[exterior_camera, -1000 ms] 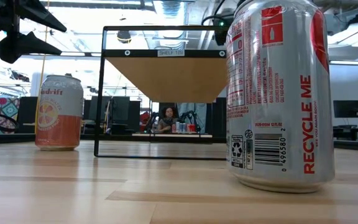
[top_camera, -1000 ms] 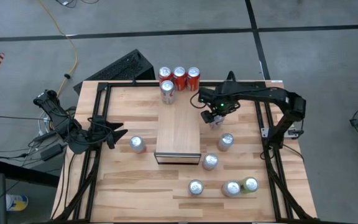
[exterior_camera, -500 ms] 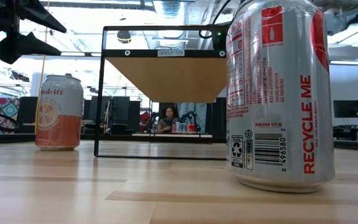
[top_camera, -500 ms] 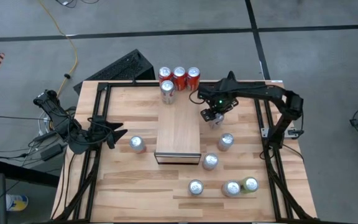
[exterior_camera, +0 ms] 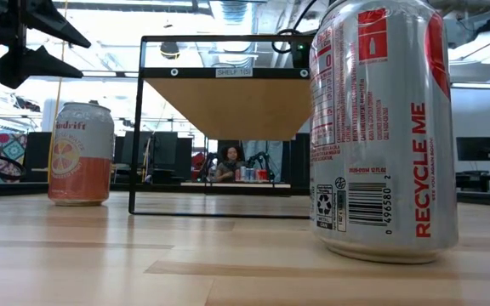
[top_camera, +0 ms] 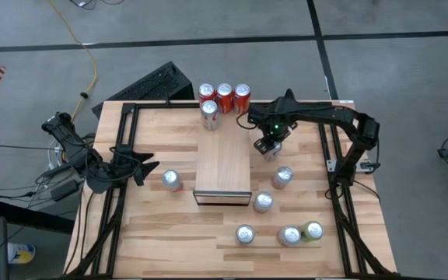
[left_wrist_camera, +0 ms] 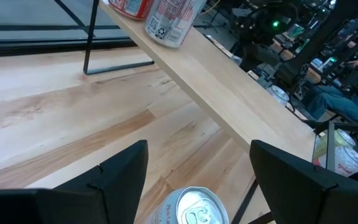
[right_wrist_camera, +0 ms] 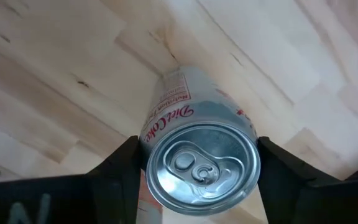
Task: Place canned beverage on shelf
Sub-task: Put the bottom red-silver soda can on the shelf aligned with the other red-silver soda can
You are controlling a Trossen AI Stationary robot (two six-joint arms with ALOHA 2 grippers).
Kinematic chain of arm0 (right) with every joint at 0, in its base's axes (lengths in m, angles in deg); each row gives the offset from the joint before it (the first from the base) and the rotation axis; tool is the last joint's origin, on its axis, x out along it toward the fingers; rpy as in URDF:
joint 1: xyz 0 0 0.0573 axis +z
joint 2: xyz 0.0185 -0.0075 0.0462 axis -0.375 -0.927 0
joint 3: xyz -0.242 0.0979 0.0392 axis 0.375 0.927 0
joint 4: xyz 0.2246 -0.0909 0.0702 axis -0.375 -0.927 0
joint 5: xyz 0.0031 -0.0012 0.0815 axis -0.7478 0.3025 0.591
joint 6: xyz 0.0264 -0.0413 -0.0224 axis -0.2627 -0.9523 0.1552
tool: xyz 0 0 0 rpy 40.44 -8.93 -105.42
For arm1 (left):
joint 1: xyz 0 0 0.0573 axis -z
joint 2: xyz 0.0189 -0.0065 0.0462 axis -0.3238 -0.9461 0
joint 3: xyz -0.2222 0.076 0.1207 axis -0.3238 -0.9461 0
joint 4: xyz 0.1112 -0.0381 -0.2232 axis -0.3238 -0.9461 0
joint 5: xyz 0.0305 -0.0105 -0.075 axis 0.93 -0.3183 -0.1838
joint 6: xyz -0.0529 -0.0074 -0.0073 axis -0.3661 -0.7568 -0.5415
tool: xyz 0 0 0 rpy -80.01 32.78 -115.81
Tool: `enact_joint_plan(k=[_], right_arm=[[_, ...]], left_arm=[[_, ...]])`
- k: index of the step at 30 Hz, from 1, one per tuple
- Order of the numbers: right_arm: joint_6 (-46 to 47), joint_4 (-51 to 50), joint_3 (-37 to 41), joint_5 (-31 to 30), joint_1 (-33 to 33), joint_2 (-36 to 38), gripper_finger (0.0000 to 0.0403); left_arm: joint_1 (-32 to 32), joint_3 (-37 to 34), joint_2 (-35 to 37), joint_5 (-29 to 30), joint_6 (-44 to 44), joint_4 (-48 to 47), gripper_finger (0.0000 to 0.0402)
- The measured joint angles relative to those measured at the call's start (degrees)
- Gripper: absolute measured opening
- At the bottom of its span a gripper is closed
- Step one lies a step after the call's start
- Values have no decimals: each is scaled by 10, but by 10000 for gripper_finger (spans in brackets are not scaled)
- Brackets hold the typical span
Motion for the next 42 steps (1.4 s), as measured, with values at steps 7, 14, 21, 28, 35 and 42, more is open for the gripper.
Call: enact_joint_plan(k=[7, 14, 21, 28, 35, 42], right_arm=[[-79, -54, -68, 0, -1, 0, 227], [-147, -158, -182, -1, -6, 0, 227], [-170, -165, -304, -2, -7, 0, 227], [-196, -167, -393, -1, -8, 1, 228], [-255, -163, -426, -1, -2, -11, 228], [-308, -164, -479, 1, 16, -63, 228]], left_arm=[[0, 0, 0, 0, -2, 0, 270], [0, 0, 0, 0, -4, 1, 270], [0, 0, 0, 0, -23, 2, 270], [0, 0, 0, -2, -29, 4, 270], [0, 0, 0, -1, -29, 4, 270], [0, 0, 0, -1, -36, 4, 270]])
